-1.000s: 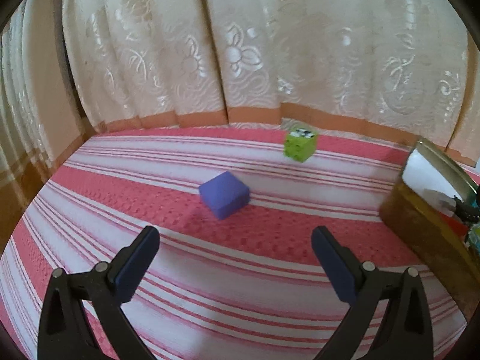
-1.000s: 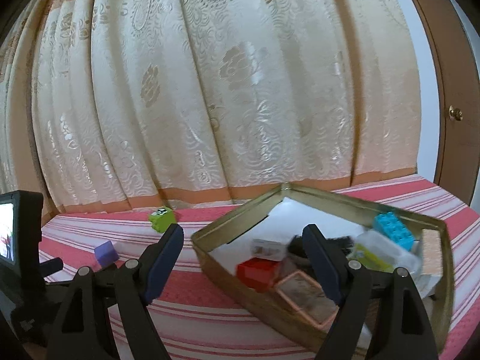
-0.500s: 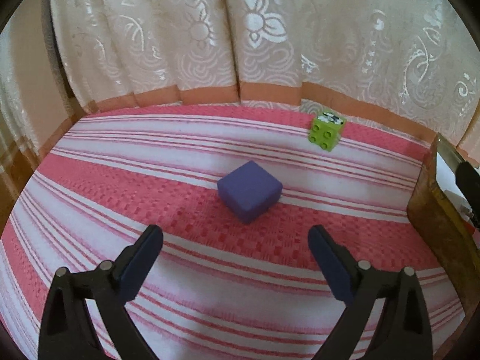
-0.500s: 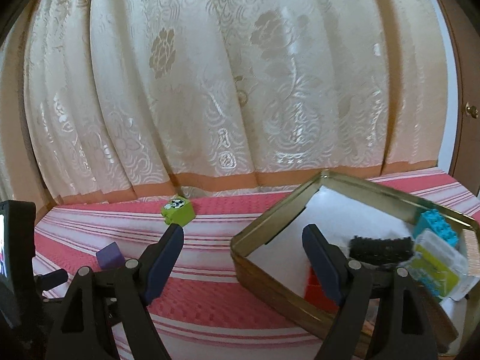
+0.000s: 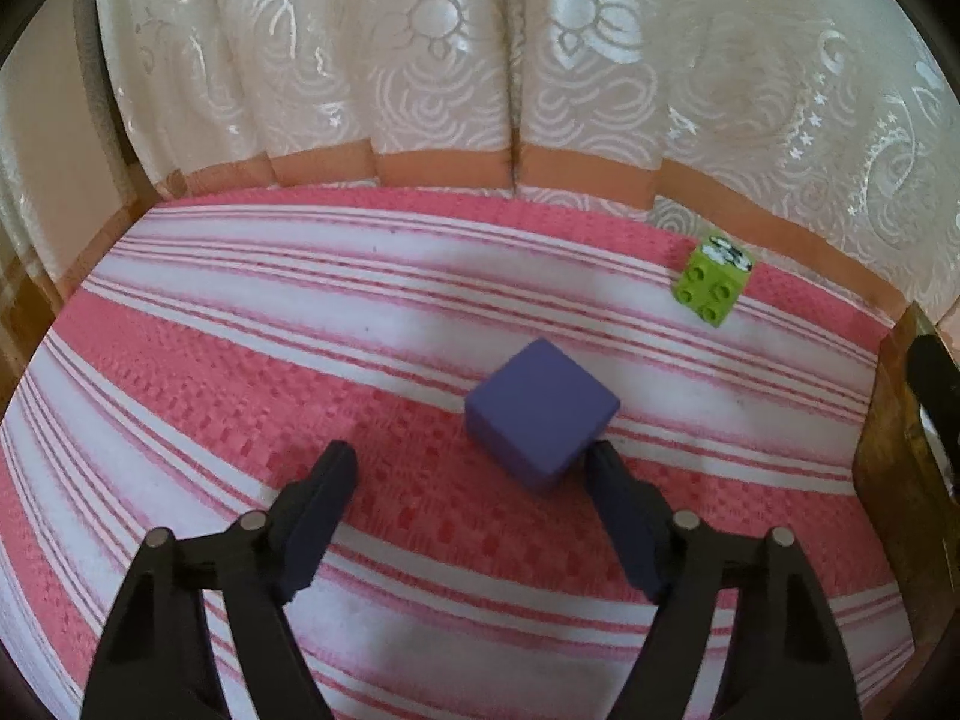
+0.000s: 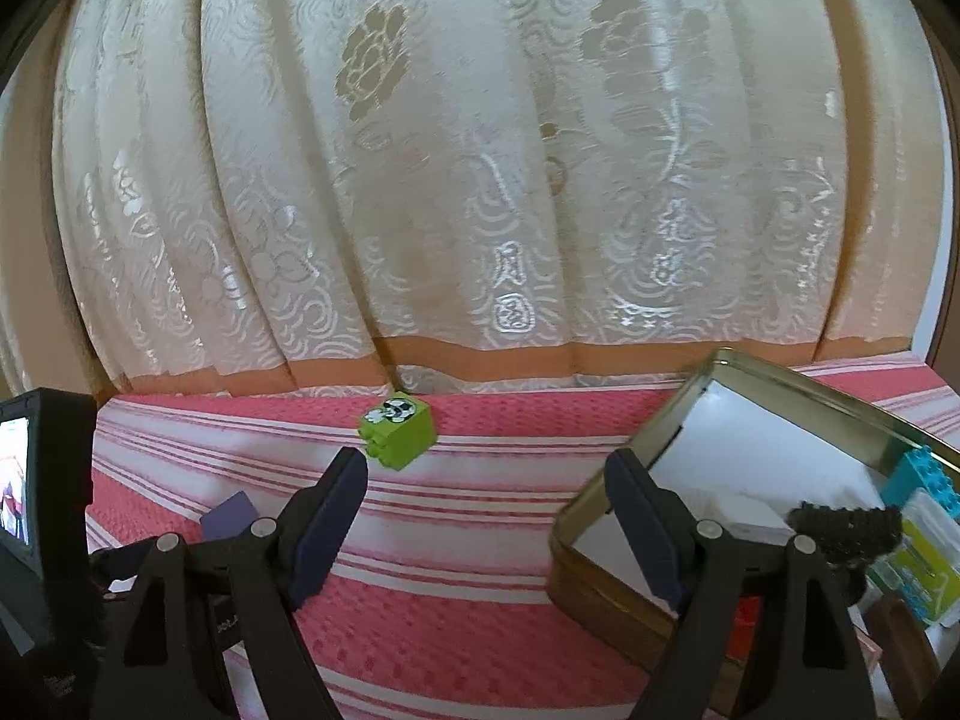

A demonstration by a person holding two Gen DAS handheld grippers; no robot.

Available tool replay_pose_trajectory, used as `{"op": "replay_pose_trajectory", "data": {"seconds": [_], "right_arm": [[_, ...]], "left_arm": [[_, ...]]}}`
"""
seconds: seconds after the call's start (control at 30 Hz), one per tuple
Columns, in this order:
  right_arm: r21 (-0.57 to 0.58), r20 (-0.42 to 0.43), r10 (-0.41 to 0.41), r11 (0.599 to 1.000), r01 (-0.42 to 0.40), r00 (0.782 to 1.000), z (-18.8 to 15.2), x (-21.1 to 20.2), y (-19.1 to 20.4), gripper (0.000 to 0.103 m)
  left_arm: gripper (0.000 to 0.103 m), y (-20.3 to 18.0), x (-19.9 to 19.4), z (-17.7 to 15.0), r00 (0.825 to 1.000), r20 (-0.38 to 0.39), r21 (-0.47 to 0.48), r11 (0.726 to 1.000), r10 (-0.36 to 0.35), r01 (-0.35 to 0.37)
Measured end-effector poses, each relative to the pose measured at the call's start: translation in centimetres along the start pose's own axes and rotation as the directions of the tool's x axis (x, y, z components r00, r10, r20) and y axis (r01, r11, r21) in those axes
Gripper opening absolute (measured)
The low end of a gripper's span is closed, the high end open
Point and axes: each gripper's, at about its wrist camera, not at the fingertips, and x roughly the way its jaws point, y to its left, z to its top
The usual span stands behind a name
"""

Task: Organize rigid objects
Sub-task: 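Grasp the purple cube with the left tool and lift it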

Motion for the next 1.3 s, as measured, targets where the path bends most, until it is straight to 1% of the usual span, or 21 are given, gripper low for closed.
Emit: {"op": "replay_pose_trajectory", "data": {"seconds": [0.37,0.53,0.6,0.67,0.7,0.73,0.8,0.93,1.13,1.3], "right_arm": [[-0.005,-0.048,0.021,1.0,-0.022,0.999,0.8,2.2,1.1,0.083],[-0.013,-0.063,0.027,1.0,-0.028,0.998,1.1,3.1,1.6,0.083],[-0.01,-0.07,0.031,0.999,-0.031,0.997,1.1,3.4,1.5,0.083],[-0.002,-0.076,0.034,0.999,-0.035,0.997,1.1,3.8,1.4,0.083],[0.002,-0.079,0.036,0.999,-0.036,0.996,1.1,3.9,1.4,0.083],[0.007,-0.084,0.039,0.999,-0.039,0.996,1.1,4.1,1.3,0.083],[0.017,-0.097,0.045,0.999,-0.044,0.994,1.0,4.5,1.2,0.083],[0.034,-0.116,0.05,0.998,-0.047,0.992,1.1,5.1,1.0,0.083],[0.023,-0.119,0.052,0.999,-0.049,0.992,1.2,5.5,1.3,0.083],[0.048,-0.137,0.056,0.998,-0.05,0.989,1.4,6.1,1.0,0.083]], "left_arm": [[0.078,0.3,1.5,1.9,1.0,-0.001,0.014,1.0,-0.011,0.011],[0.066,0.7,1.9,2.7,1.0,0.007,0.011,1.0,-0.012,0.012],[0.063,0.8,2.1,2.9,1.0,0.009,0.011,1.0,-0.011,0.011],[0.056,0.7,2.1,3.1,1.0,0.012,0.017,1.0,-0.012,0.012],[0.049,0.7,2.2,3.2,1.0,0.015,0.021,1.0,-0.016,0.016],[0.044,0.5,2.2,3.2,1.0,0.017,0.025,1.0,-0.019,0.019],[0.039,0.5,2.4,3.6,1.0,0.02,0.027,0.999,-0.023,0.023],[0.039,0.5,2.8,4.3,0.999,0.02,0.026,0.999,-0.028,0.028],[0.039,0.3,3.3,4.8,0.999,0.02,0.038,0.998,-0.042,0.041],[0.039,0.2,4.0,5.6,0.997,0.018,0.057,0.996,-0.069,0.068]]}}
